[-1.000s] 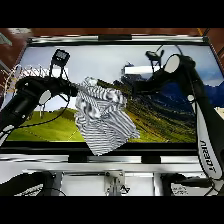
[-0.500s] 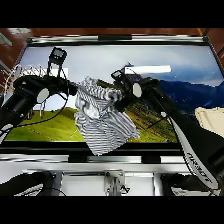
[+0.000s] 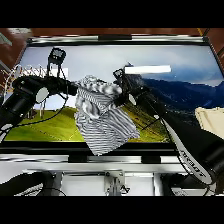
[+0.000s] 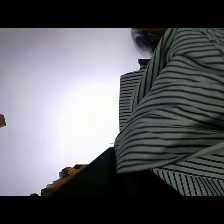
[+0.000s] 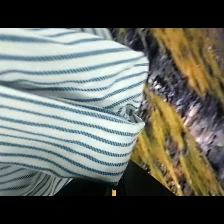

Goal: Fold the shirts.

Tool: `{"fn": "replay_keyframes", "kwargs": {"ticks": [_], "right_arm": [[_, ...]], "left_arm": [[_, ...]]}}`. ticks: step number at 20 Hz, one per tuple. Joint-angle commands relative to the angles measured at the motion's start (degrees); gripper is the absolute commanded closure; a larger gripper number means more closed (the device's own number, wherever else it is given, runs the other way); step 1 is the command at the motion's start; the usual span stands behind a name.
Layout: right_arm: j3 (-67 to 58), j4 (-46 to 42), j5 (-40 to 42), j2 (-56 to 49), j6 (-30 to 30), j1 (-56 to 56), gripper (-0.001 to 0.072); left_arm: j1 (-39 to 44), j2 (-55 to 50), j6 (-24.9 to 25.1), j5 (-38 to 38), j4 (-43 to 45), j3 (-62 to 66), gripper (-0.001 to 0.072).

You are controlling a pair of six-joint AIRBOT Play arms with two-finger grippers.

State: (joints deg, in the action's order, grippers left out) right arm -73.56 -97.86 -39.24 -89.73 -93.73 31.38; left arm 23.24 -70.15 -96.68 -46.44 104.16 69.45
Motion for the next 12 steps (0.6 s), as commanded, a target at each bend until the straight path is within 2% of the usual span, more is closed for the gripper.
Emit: {"fn": "replay_keyframes", "kwargs": {"ticks": [1,5,8,12], "right_arm": [[0.1,-8.3,2.0,3.6,-6.1,-0.2,0.0626],[-0.3,-12.6,1.9,14.0,-6.0,-0.2,0.0627],[-5.5,-13.4,0.3,22.7,-6.7,-0.2,0.0626],[-19.0,-9.8,-4.5,31.7,-9.5,-0.2,0.0627]], "left_arm": [[0.0,0.3,0.0,-1.2,-0.3,0.0,0.0624],[0.0,1.9,1.3,-1.9,-3.7,5.1,0.0633],[0.8,3.0,4.8,-1.8,-11.6,18.3,0.0634],[3.8,3.0,8.7,-0.6,-19.9,39.4,0.0635]]}}
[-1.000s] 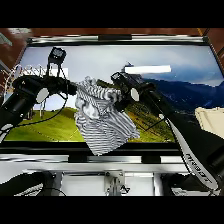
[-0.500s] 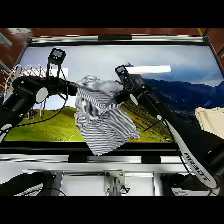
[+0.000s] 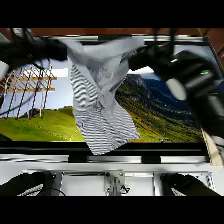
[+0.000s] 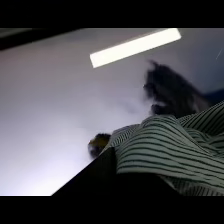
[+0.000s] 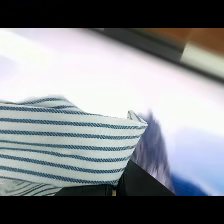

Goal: Fold the shirts.

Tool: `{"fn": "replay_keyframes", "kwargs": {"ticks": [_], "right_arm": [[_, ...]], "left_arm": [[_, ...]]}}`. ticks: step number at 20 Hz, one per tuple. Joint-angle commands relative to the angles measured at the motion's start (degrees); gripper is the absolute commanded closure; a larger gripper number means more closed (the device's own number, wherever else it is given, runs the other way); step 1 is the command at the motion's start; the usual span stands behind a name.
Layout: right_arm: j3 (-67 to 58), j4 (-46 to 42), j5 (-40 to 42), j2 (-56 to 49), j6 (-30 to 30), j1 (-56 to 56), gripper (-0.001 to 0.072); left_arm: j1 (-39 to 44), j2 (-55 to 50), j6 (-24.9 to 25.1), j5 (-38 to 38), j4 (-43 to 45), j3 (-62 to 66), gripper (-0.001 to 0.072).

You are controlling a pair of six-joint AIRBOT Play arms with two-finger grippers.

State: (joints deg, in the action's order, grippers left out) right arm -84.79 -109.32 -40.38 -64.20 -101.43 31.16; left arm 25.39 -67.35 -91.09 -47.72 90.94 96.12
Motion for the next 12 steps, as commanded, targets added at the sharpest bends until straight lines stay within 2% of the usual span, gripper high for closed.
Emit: {"fn": "replay_keyframes", "kwargs": {"ticks": [1,3,5,7,9,12], "right_arm": [[-11.2,2.1,-5.6,7.7,-2.2,0.0,0.0626],[-16.3,4.1,-9.9,10.0,-2.4,0.0,0.0627],[-19.6,7.8,-15.0,10.9,-2.4,0.0,0.0627],[-20.6,11.9,-22.8,10.8,-2.4,0.0,0.0626],[-20.6,15.3,-33.8,9.2,-2.5,0.0,0.0627],[-20.6,16.8,-52.4,3.1,-2.5,0.0,0.0626]], "left_arm": [[2.3,0.3,3.1,0.3,-6.6,16.7,0.0637],[2.6,0.8,3.1,-1.1,-6.6,22.3,0.0649],[2.4,2.6,3.0,-3.0,-6.5,22.6,0.0649],[2.4,3.0,3.1,-10.6,-6.0,22.6,0.0650],[2.4,2.9,3.1,-19.2,-3.4,19.8,0.0651],[2.4,2.1,3.5,-28.2,3.5,10.6,0.0650]]}}
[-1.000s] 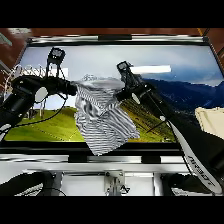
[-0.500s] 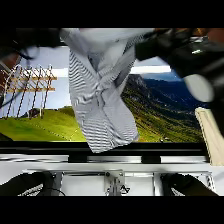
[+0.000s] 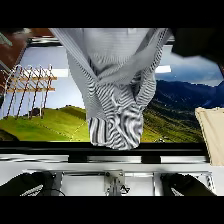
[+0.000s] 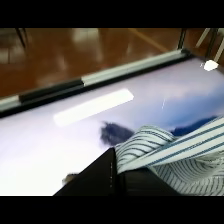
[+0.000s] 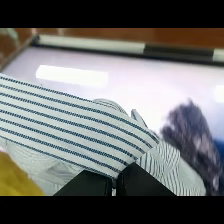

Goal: Fold the shirts.

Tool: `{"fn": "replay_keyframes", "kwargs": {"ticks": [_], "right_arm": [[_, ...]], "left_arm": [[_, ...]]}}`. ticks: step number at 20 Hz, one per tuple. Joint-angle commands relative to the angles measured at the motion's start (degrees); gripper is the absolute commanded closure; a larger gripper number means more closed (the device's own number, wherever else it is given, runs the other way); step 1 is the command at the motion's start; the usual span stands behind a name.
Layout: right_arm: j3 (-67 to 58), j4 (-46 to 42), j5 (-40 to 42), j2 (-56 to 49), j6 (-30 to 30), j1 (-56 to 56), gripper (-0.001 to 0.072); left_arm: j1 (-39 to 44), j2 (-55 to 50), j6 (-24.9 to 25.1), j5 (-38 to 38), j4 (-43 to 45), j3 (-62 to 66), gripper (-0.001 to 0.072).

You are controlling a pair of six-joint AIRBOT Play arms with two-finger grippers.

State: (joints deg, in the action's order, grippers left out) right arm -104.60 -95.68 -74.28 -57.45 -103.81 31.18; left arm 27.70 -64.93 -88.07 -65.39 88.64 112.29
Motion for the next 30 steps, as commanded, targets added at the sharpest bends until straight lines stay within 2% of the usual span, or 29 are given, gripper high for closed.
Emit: {"fn": "replay_keyframes", "kwargs": {"ticks": [1,3,6,7,9,10,11,13,14,15,17,21,23,25,26,28,30], "right_arm": [[-0.7,2.4,-23.3,-6.6,0.2,0.0,0.0626],[-0.7,3.6,-26.9,-12.8,3.1,0.0,0.0627],[-0.7,10.5,-27.0,-22.3,7.2,0.0,0.0627],[-0.7,11.2,-26.9,-24.8,8.0,0.0,0.0627],[-0.7,11.4,-26.8,-28.9,9.8,-0.5,0.0627],[-0.7,11.8,-26.6,-30.2,10.0,-1.2,0.0627],[-0.7,12.9,-25.9,-31.0,10.0,-2.2,0.0627],[-0.7,16.7,-22.9,-31.4,9.7,-4.8,0.0627],[-0.8,19.2,-21.2,-31.4,9.2,-6.3,0.0627],[-0.8,21.6,-19.7,-31.4,8.7,-7.8,0.0627],[-0.8,24.5,-16.7,-31.4,7.8,-10.3,0.0626],[-0.8,25.1,-12.3,-32.0,5.5,-12.9,0.0626],[-0.7,25.2,-11.4,-32.7,5.0,-12.9,0.0626],[-0.7,25.7,-11.1,-33.7,5.0,-12.9,0.0626],[-0.7,26.2,-11.1,-34.1,5.0,-12.9,0.0626],[-0.7,26.4,-11.1,-34.6,5.0,-12.9,0.0626],[-0.7,26.4,-11.2,-34.8,4.9,-12.9,0.0626]], "left_arm": [[0.0,-0.7,0.7,-12.5,8.2,-9.6,0.0651],[-0.4,-1.7,1.5,-14.5,9.9,-19.5,0.0650],[-1.0,-3.2,1.9,-13.2,8.3,-32.9,0.0641],[-1.2,-3.7,1.9,-11.8,8.1,-36.4,0.0597],[-1.7,-4.2,3.0,-7.3,7.8,-42.2,0.0440],[-2.0,-4.3,4.4,-5.0,7.8,-43.8,0.0309],[-2.6,-4.3,5.0,-2.9,7.8,-44.3,0.0255],[-3.7,-4.0,4.9,1.5,7.8,-44.2,0.0072],[-3.9,-3.9,5.0,2.9,7.8,-43.8,0.0058],[-4.0,-3.9,4.9,4.0,7.8,-43.6,-0.0013],[-4.0,-3.7,4.9,4.3,7.8,-43.6,-0.0013],[-3.1,-0.9,6.4,4.0,7.6,-43.8,-0.0013],[-2.9,1.9,5.8,4.3,2.8,-46.0,-0.0013],[-1.1,4.9,5.8,9.1,-3.7,-51.6,-0.0005],[1.5,6.0,6.0,12.8,-3.3,-54.8,0.0049],[7.3,6.3,5.9,20.3,-0.9,-59.8,0.0075],[14.6,4.7,5.4,27.1,5.7,-64.8,0.0099]]}}
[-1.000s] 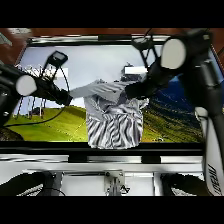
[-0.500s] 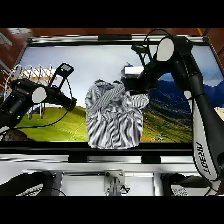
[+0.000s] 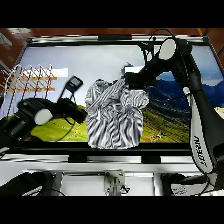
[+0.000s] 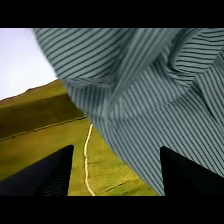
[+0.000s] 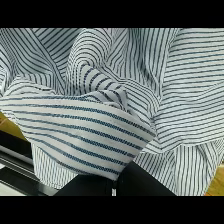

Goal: Fold the shirts.

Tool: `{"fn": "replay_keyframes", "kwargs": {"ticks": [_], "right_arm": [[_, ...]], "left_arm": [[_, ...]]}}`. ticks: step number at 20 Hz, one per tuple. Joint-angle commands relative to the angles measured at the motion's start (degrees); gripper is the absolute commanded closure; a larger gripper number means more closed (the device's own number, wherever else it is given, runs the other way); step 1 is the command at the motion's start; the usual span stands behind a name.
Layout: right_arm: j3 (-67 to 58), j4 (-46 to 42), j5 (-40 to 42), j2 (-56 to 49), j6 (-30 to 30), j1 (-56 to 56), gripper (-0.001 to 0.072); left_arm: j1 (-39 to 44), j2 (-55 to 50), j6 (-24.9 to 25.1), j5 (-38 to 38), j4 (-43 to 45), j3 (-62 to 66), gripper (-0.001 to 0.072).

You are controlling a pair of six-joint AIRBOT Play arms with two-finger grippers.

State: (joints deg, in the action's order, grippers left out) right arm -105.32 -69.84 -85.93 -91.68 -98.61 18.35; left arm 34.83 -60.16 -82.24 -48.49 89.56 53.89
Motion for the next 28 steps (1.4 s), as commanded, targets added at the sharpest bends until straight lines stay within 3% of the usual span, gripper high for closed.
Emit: {"fn": "replay_keyframes", "kwargs": {"ticks": [1,4,5,6,10,12,13,19,20,22,24,28], "right_arm": [[0.0,0.5,0.4,-0.5,-0.4,-0.1,0.0626],[0.0,0.5,0.2,-0.5,-0.6,-0.1,0.0626],[0.0,0.5,0.1,-0.5,-0.6,-0.1,0.0626],[0.0,0.5,0.1,-0.5,-0.6,-0.1,0.0626],[0.0,0.5,0.1,-0.5,-0.8,-0.1,0.0626],[0.0,0.5,0.4,-0.5,-1.4,-0.1,0.0625],[0.0,0.5,0.5,-0.5,-1.6,-0.1,0.0626],[0.0,0.5,0.9,-0.5,-1.8,-0.1,0.0625],[0.0,0.5,1.2,-0.5,-1.9,-0.1,0.0625],[0.0,0.5,1.8,-0.5,-1.9,-0.1,0.0625],[0.0,0.5,2.1,-0.5,-2.1,-0.1,0.0625],[0.0,-0.9,2.1,-0.5,-2.0,-0.1,0.0626]], "left_arm": [[10.2,-1.5,-3.8,11.2,10.9,-7.8,0.0105],[12.0,-6.3,-27.3,11.1,30.8,-8.2,0.0105],[11.1,-7.8,-31.7,12.2,32.7,-8.2,0.0105],[10.0,-9.5,-33.0,13.8,32.4,-8.2,0.0105],[9.6,-15.1,-33.8,19.7,32.5,-6.1,0.0105],[8.7,-17.7,-34.5,20.0,32.6,-2.6,0.0110],[7.7,-18.9,-34.5,19.9,32.6,-0.8,0.0175],[1.1,-20.0,-34.4,19.1,32.6,5.2,0.0189],[0.1,-20.0,-34.4,19.5,32.6,5.3,0.0238],[-0.9,-19.9,-34.4,19.6,32.6,5.5,0.0435],[-0.9,-19.6,-30.9,19.6,32.6,6.3,0.0640],[-1.2,-17.2,-22.2,19.5,32.5,10.3,0.0654]]}}
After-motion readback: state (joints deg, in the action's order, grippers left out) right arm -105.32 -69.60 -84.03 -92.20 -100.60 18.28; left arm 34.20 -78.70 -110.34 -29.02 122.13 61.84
